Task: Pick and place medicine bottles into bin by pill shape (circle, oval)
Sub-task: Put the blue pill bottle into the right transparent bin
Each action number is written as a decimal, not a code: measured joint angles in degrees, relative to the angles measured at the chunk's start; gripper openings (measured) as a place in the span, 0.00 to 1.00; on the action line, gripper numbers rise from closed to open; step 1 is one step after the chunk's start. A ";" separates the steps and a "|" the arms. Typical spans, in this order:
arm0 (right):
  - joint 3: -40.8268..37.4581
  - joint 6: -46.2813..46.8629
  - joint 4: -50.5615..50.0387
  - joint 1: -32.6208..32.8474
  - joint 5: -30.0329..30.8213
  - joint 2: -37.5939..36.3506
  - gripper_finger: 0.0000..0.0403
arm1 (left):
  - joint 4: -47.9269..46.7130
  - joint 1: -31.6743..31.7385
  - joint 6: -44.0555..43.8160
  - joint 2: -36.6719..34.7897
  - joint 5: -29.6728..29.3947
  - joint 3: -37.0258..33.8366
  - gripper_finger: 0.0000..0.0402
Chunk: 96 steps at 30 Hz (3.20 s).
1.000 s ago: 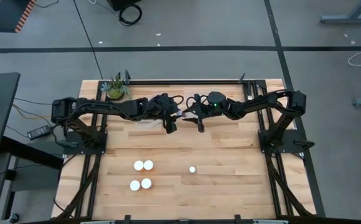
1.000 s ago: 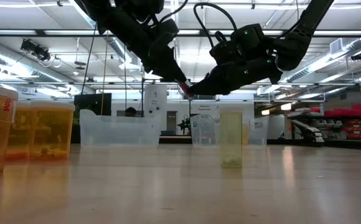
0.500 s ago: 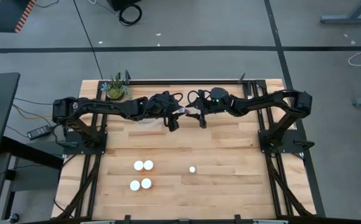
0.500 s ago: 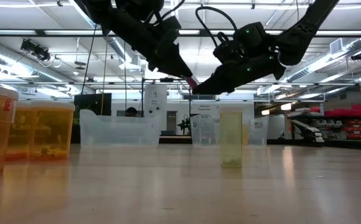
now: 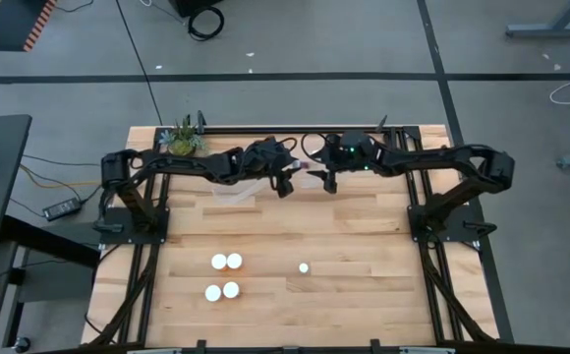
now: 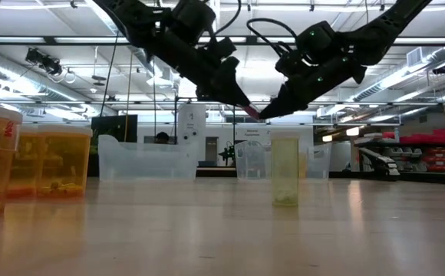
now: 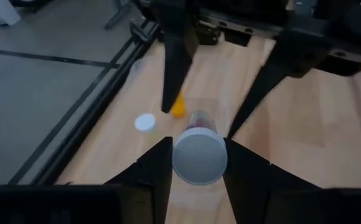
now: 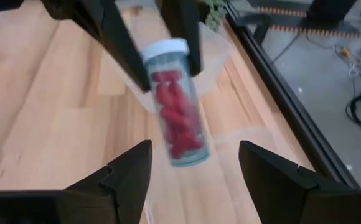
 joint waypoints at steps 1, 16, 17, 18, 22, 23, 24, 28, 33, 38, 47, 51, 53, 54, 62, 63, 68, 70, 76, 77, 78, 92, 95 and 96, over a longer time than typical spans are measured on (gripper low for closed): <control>0.00 0.00 -0.85 -0.36 -0.01 -0.16 0.62 | -0.33 0.16 0.66 0.67 0.07 0.78 0.34; 0.04 1.35 -12.30 -6.27 0.01 -1.70 0.62 | -14.78 2.27 4.77 13.79 1.83 19.95 0.34; 0.04 1.54 -12.56 -6.66 0.02 -1.70 0.62 | -15.90 2.44 4.78 14.32 1.83 20.78 0.35; 0.04 1.87 -12.98 -7.14 0.16 -1.70 0.62 | -17.10 2.48 4.82 15.04 1.96 21.77 0.35; 0.04 2.64 -15.03 -8.81 1.28 -1.70 0.62 | -18.46 2.78 4.80 16.71 2.77 24.00 0.35; 0.04 2.72 -15.50 -9.21 1.26 -1.70 0.62 | -18.88 2.93 4.74 16.79 3.42 24.04 0.35; 0.04 2.86 -15.75 -9.36 1.26 -1.70 0.62 | -19.54 3.04 4.72 16.77 3.76 24.02 0.34; 0.04 2.84 -15.30 -10.21 1.34 -2.39 0.62 | -19.86 3.13 4.51 16.77 3.95 24.02 0.33; 0.07 2.42 -16.27 -11.11 1.91 -7.38 0.62 | -19.73 3.34 4.32 16.93 4.12 24.02 0.35; 0.07 2.42 -16.21 -11.44 2.29 -15.20 0.62 | -18.36 3.70 4.22 18.57 3.97 24.04 0.35; 0.09 2.95 -16.71 -11.39 2.33 -23.04 0.62 | -19.57 3.72 1.65 19.56 3.95 26.46 0.34; 0.09 3.04 -16.40 -11.40 2.35 -22.87 0.62 | -22.44 4.29 1.94 20.25 3.94 30.69 0.35; 0.09 3.04 -16.48 -11.40 2.59 -22.96 0.62 | -25.84 4.66 2.10 21.58 3.90 33.68 0.34; 0.09 3.03 -16.16 -11.40 2.81 -23.02 0.62 | -27.43 4.87 2.13 22.61 3.95 35.35 0.33; 0.09 2.49 -16.74 -12.24 3.18 -23.76 0.62 | -41.90 4.82 3.63 31.45 4.41 49.25 0.36; 0.09 2.41 -17.01 -12.58 3.18 -23.76 0.62 | -42.53 4.66 3.85 32.10 4.63 50.10 0.36; 0.09 2.38 -17.39 -13.39 3.20 -23.76 0.62 | -43.85 3.94 5.15 32.55 5.52 50.66 0.33; 0.09 2.37 -17.66 -13.39 3.20 -23.76 0.62 | -46.25 3.88 5.13 32.55 5.64 50.51 0.33; 0.09 2.38 -17.74 -13.35 2.88 -23.66 0.62 | -51.36 3.96 4.75 32.52 5.54 50.48 0.36; 0.09 2.38 -17.73 -13.27 2.81 -23.65 0.62 | -52.05 3.96 4.75 32.52 5.54 50.48 0.36; 0.08 2.38 -17.74 -13.21 2.76 -23.65 0.62 | -52.47 3.96 4.77 32.52 5.54 50.48 0.37; 0.02 3.04 -17.67 -13.21 0.78 -23.63 0.62 | -53.44 4.07 7.34 32.52 7.36 50.48 0.36; 0.02 3.04 -17.69 -13.21 0.77 -23.63 0.62 | -54.29 4.03 9.19 32.52 7.38 50.48 0.37; 0.02 3.04 -17.69 -13.21 0.77 -23.62 0.62 | -54.40 4.04 9.48 32.52 7.38 50.48 0.37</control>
